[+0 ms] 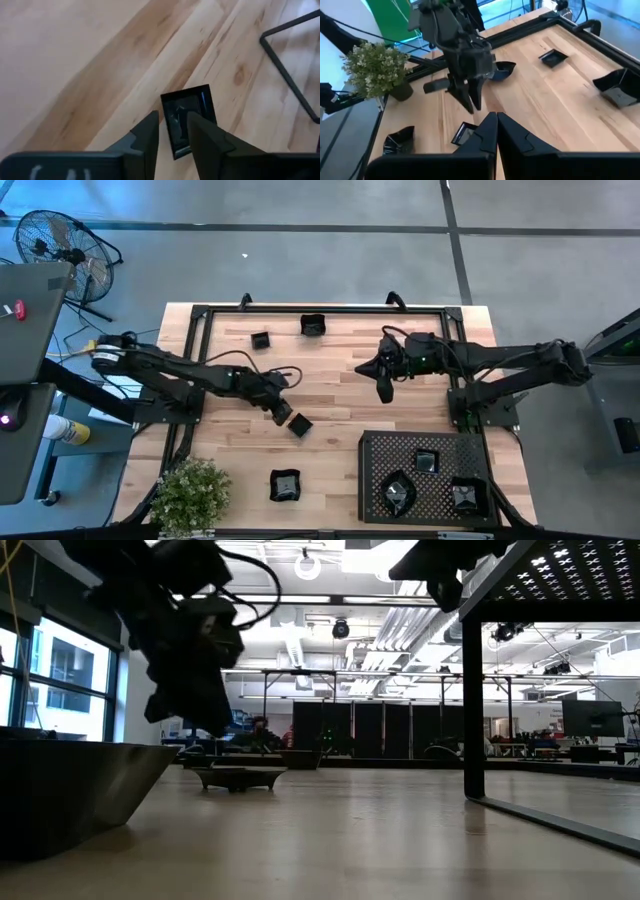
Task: Pick & Place Mini shaped plates
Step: Stack the black square plate on top of the black square plate on the shelf
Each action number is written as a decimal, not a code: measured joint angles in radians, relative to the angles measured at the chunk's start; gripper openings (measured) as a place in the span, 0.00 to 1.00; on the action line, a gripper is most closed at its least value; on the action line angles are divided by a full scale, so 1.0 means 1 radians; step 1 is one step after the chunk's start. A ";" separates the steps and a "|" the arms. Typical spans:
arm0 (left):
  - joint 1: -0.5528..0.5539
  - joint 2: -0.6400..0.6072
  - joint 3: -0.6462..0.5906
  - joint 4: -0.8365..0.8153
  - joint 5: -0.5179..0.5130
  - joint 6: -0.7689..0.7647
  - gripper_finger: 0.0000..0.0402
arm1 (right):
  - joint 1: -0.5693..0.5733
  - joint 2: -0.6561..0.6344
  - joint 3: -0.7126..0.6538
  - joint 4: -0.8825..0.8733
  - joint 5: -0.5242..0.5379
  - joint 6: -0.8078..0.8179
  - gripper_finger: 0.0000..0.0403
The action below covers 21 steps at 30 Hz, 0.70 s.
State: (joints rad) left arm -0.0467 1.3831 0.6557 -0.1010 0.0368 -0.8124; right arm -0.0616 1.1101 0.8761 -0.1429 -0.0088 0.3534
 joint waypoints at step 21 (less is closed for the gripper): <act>0.000 0.252 0.137 -0.073 0.040 -0.091 0.15 | 0.000 0.002 0.000 -0.003 -0.026 -0.049 0.00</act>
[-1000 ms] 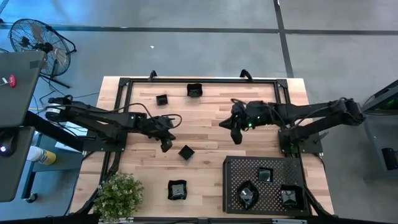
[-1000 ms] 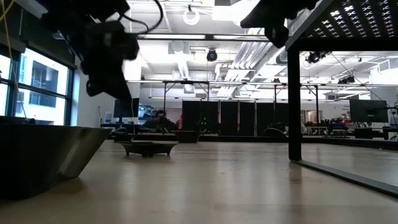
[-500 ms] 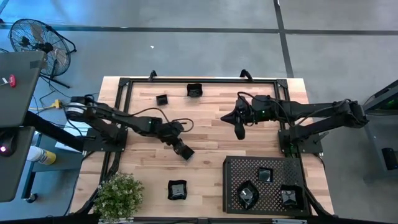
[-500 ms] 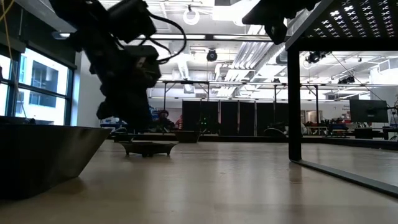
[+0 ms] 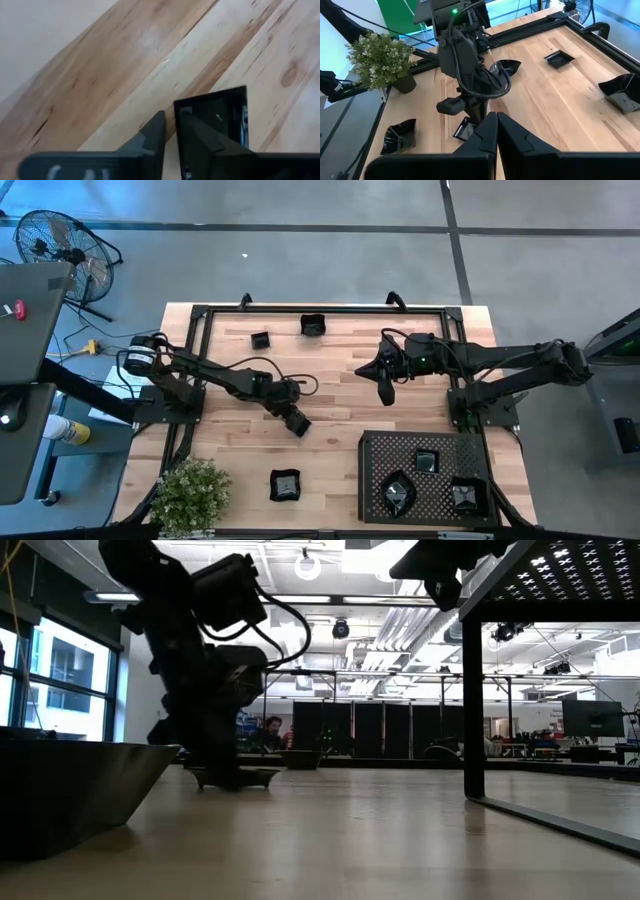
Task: Pick & Place Mini shaped plates
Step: Stack the black square plate on top of the black square plate on the shelf
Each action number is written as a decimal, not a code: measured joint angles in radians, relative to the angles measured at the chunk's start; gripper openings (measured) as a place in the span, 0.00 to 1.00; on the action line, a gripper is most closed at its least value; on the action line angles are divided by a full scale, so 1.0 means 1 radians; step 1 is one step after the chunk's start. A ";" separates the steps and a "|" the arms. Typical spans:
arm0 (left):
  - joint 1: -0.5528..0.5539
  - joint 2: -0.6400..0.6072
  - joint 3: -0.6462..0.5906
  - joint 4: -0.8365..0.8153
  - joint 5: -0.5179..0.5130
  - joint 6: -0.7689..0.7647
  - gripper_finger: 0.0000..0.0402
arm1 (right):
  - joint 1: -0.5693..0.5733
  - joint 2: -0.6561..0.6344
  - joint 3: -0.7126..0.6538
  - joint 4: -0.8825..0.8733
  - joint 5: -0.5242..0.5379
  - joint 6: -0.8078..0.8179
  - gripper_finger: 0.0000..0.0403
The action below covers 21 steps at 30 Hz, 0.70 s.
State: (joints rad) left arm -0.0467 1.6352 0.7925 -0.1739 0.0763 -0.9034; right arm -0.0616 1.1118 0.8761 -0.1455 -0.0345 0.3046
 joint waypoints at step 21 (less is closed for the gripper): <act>0.121 -0.273 0.004 0.115 -0.168 -0.210 0.00 | 0.009 -0.080 0.000 -0.125 0.136 0.313 0.03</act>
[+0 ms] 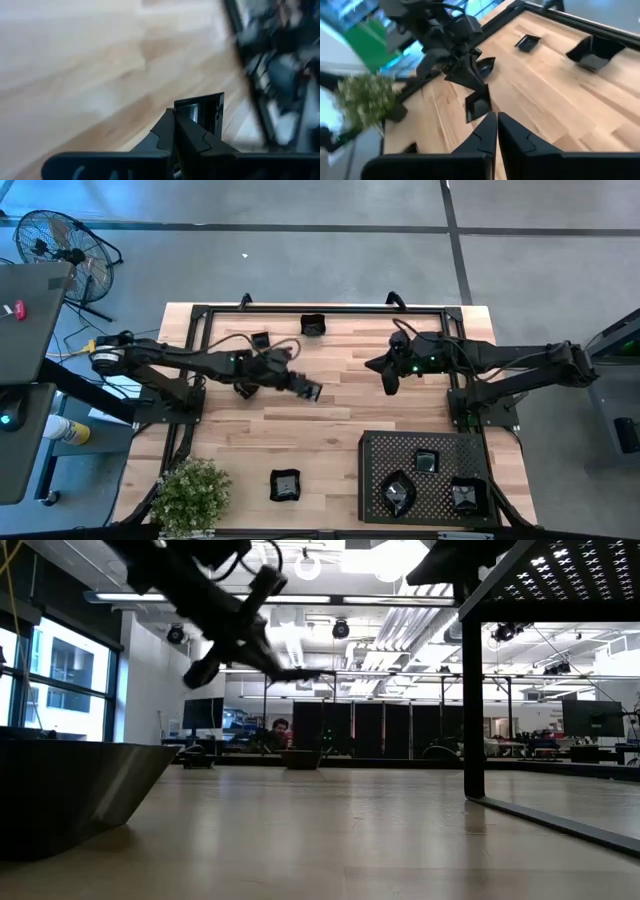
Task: Pick & Place Mini shaped plates
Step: Stack the black square plate on top of the black square plate on the shelf
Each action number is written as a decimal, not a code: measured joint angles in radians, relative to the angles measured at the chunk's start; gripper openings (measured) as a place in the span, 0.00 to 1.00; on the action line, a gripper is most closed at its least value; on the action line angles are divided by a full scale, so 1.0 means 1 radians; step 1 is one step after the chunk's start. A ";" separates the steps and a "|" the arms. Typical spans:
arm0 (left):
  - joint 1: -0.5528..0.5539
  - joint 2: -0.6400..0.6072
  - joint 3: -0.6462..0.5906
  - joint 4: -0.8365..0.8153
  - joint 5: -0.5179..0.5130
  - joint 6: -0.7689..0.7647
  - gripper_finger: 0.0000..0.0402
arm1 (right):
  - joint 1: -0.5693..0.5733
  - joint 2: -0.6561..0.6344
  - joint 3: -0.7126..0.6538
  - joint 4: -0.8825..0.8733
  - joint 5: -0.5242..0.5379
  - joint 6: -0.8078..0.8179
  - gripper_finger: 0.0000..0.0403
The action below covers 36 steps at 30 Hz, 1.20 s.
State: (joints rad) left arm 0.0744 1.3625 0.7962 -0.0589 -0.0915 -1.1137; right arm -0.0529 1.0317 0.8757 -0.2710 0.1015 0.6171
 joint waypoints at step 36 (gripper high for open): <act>-0.002 0.092 0.350 0.000 -0.231 0.280 0.00 | 0.013 0.219 0.000 0.275 0.183 0.322 0.13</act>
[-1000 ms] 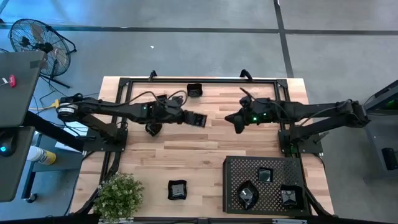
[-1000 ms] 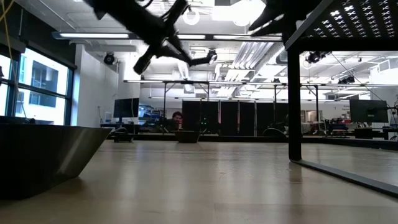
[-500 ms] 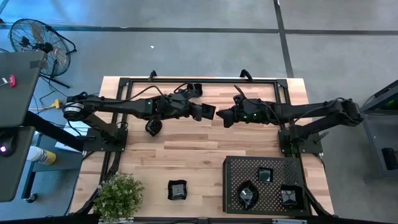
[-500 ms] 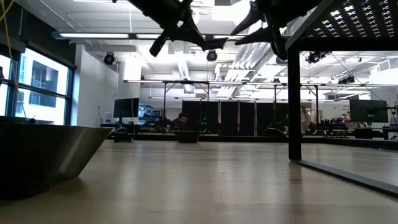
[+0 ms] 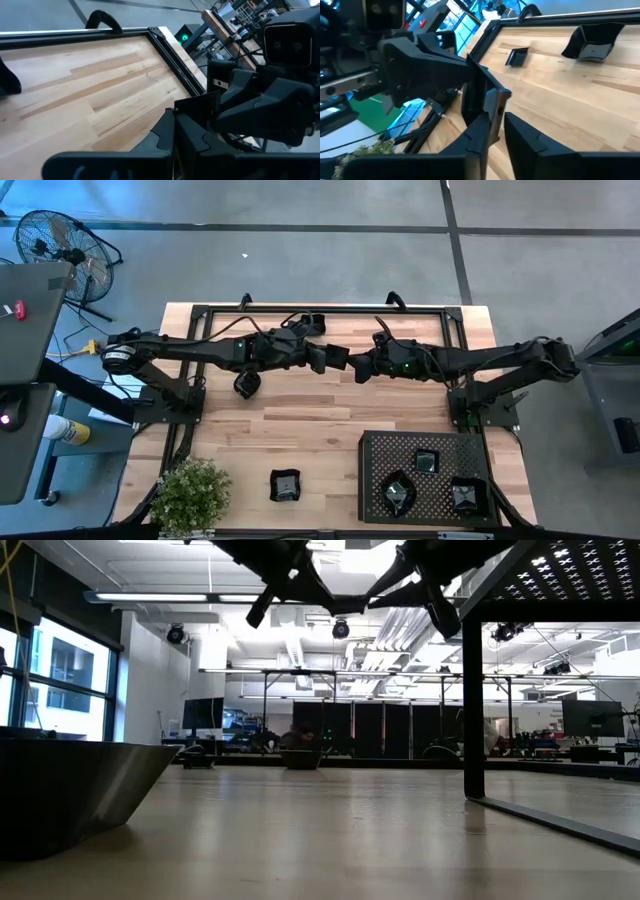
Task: Pick & Place Mini shaped plates
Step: Stack the black square plate on top of the black square plate on the shelf
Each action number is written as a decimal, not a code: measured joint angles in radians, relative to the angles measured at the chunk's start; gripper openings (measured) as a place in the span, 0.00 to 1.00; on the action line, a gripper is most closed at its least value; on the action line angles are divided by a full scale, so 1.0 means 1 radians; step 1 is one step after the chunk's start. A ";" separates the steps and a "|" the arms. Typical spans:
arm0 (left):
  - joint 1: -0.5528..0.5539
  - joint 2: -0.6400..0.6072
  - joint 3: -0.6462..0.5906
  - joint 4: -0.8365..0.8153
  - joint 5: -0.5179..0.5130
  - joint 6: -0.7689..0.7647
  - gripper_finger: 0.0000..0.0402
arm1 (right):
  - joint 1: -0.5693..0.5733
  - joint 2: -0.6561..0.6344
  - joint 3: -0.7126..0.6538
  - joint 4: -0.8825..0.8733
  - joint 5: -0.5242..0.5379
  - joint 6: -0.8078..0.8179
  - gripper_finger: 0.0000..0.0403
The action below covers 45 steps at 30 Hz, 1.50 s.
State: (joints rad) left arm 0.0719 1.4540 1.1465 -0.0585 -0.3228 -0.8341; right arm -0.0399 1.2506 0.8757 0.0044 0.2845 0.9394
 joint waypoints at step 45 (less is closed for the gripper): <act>0.033 -0.161 0.000 -0.164 0.234 0.359 0.04 | 0.194 0.038 0.473 -1.473 -0.912 -0.691 0.00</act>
State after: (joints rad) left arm 0.1051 1.2934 1.1465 -0.2225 -0.0887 -0.4751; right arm 0.1538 1.2887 1.3486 -1.4689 -0.6272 0.2482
